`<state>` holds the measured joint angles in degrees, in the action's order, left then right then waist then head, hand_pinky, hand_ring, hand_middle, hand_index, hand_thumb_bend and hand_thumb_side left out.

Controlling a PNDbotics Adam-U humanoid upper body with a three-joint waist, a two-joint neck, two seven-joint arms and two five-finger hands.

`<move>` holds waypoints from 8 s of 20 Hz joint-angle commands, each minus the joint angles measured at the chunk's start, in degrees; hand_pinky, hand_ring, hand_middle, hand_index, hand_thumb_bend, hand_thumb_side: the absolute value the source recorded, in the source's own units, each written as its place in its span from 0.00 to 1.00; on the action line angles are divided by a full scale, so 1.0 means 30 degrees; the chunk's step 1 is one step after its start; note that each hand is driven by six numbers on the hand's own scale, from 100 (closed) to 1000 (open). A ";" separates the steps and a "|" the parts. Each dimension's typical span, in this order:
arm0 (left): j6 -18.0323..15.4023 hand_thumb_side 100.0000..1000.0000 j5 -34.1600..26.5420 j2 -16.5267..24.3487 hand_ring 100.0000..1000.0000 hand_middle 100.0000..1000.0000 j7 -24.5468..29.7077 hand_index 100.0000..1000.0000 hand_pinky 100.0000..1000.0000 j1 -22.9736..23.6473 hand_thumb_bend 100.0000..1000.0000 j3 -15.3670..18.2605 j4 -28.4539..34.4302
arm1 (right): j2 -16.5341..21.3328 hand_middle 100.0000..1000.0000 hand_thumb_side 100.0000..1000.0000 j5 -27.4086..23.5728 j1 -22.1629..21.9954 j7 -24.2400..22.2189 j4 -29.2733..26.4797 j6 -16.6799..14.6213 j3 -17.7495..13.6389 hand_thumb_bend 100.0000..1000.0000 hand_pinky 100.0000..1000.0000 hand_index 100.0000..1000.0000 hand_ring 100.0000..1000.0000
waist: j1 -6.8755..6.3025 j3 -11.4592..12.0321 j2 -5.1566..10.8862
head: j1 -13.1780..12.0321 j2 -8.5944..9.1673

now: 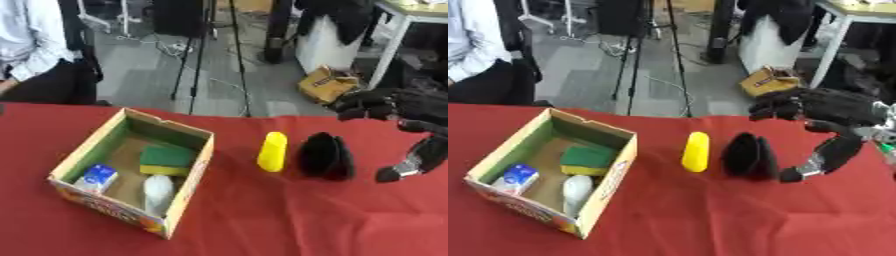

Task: Pick up objects on the table and place them in the box.

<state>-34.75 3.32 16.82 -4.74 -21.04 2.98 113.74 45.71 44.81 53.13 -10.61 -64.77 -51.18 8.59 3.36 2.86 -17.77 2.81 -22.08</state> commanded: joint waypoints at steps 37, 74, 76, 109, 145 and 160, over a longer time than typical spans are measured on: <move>0.0232 0.83 -0.0866 -0.0239 0.92 0.90 0.0939 0.88 0.89 -0.0350 0.00 -0.0477 0.0285 | -0.2924 0.89 0.76 0.7498 0.3606 0.5866 0.9537 0.5284 -0.3078 0.99 0.95 0.95 1.00 | -0.0198 0.1337 -0.0597 | 0.1885 0.1231; 0.0860 0.85 -0.1442 -0.1152 0.91 0.88 0.1121 0.85 0.90 0.0257 0.00 -0.0497 0.0285 | -0.7024 0.97 0.67 0.1493 0.3603 0.0648 0.6598 1.7174 -0.5765 0.98 1.00 1.00 1.00 | -0.0177 0.0220 0.0159 | 0.1609 0.0239; 0.0964 0.86 -0.1500 -0.1285 0.91 0.88 0.1116 0.85 0.91 0.0304 0.00 -0.0529 0.0285 | -0.8006 0.98 0.63 0.1065 0.3136 -0.0089 0.5868 1.8106 -0.6329 0.98 1.00 1.00 1.00 | -0.0102 0.0090 0.0352 | 0.1603 0.0064; 0.1470 0.86 -0.2203 -0.1902 0.89 0.87 0.1483 0.84 0.91 0.0231 0.00 -0.0899 0.0285 | -1.1887 0.99 0.77 0.8778 -0.0186 0.3865 -0.2902 2.2096 -1.0620 0.97 1.00 1.00 1.00 | 0.0040 0.0433 0.0497 | 0.2009 -0.0018; 0.1468 0.87 -0.2888 -0.2415 0.90 0.86 0.2063 0.83 0.91 -0.0436 0.00 -0.1250 0.0285 | -1.2072 0.98 0.57 1.0953 -0.1080 0.3247 -0.1679 2.2567 -1.1425 1.00 1.00 1.00 1.00 | -0.0705 0.1291 -0.0897 | 0.3020 0.1409; 0.1435 0.87 -0.3042 -0.2427 0.90 0.85 0.2262 0.83 0.91 -0.0645 0.00 -0.1310 0.0285 | -1.1936 0.97 0.53 1.0980 -0.1072 0.3034 -0.1232 2.2665 -1.1505 1.00 1.00 1.00 1.00 | -0.0791 0.1558 -0.1367 | 0.3195 0.1720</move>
<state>-30.39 -5.48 9.27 1.85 -22.18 -1.05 113.74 8.71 77.83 48.94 -1.30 -68.03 16.87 -25.96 1.18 7.49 -22.96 12.30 -17.44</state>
